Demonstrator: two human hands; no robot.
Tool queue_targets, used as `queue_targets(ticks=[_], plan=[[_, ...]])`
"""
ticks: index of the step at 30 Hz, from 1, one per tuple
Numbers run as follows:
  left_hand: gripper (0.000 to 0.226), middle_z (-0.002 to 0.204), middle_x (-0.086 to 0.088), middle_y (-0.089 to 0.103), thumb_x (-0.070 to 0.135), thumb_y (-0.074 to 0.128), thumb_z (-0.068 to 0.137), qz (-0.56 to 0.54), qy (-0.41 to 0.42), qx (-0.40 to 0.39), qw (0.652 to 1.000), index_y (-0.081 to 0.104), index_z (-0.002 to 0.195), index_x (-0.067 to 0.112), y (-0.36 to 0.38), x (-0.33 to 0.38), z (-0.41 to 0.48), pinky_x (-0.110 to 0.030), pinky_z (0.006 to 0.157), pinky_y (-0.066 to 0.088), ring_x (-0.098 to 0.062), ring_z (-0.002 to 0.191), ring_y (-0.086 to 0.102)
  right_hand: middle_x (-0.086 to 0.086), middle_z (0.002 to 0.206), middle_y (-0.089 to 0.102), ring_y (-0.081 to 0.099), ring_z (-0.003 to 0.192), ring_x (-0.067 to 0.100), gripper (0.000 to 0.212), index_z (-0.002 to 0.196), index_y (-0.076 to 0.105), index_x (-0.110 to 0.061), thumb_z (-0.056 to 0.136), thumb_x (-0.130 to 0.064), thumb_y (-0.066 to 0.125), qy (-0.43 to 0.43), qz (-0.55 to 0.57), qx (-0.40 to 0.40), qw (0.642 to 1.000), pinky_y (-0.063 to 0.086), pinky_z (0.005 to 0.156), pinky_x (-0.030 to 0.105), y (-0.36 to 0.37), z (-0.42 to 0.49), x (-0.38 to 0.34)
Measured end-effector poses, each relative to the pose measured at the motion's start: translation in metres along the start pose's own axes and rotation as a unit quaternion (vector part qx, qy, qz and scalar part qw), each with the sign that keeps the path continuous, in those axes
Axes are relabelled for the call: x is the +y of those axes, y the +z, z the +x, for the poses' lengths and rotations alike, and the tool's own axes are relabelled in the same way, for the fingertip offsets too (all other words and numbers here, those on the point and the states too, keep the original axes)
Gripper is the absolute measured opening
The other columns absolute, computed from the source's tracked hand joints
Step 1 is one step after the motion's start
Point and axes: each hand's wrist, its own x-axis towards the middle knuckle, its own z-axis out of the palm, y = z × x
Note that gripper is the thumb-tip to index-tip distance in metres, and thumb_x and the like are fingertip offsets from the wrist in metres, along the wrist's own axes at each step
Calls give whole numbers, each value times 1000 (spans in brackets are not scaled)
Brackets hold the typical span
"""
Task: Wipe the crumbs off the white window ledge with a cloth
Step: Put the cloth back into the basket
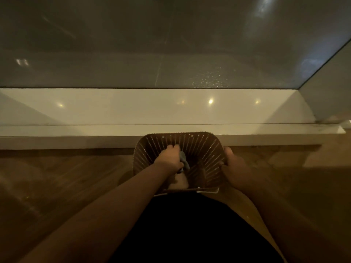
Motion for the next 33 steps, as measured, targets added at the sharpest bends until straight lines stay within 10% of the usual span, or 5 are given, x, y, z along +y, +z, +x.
queue_targets(ticks=[12,22,33], plan=[[41,132,-7,51,10,56,87,207,158,-98,961,48,127,15,40,11,40,-35,93,41,-27,121,47,-14,75,51,51,66,-3,22,117,44,-15,96,-20,39,-19,26,26,999,35,51,11,-1,-6,21],[111,158,-1,-20,28,64,84,444,221,-162,853,-33,138,23,62,-12,56,-41,121,8,-23,148,-6,-3,80,63,63,74,11,8,94,42,-26,97,-19,39,-17,57,-1,998,45,56,15,-2,-3,24],[100,159,-9,0,27,63,79,378,194,-183,887,-6,151,17,26,12,41,-41,118,21,-28,146,9,-1,88,60,53,63,3,7,101,38,-23,95,-19,39,-6,39,-30,999,42,55,19,-4,3,24]])
